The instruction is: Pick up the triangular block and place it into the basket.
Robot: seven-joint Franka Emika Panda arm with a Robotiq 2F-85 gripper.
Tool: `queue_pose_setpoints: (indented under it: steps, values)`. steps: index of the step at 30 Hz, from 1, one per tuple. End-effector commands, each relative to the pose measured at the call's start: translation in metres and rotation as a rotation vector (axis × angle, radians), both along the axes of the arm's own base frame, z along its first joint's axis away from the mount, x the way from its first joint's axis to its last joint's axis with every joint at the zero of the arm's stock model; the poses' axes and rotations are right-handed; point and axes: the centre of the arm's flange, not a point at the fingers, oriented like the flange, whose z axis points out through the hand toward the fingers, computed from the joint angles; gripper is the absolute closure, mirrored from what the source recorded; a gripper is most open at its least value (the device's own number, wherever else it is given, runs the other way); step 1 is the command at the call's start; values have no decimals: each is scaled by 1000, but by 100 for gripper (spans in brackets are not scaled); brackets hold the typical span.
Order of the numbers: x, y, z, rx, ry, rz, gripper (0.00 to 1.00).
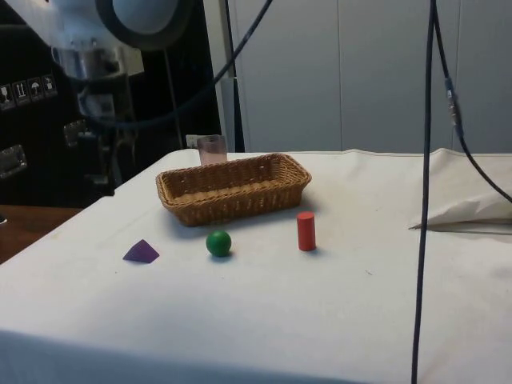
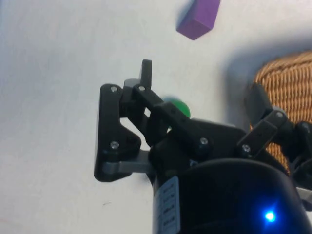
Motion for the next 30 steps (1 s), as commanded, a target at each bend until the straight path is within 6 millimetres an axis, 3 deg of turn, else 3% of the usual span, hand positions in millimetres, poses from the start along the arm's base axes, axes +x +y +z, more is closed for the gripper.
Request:
queue_pose_setpoints:
  steps: [1, 15, 16, 23, 30]
  values:
    - [0, 0, -4, 0, 3, 0, 0]
    - [-1, 2, -60, 6, 17, -83, 0]
    - [-2, 2, -57, 7, 23, -74, 0]
    - [0, -2, -90, 11, 16, -144, 0]
    - [2, -11, -104, 14, 2, -168, 0]
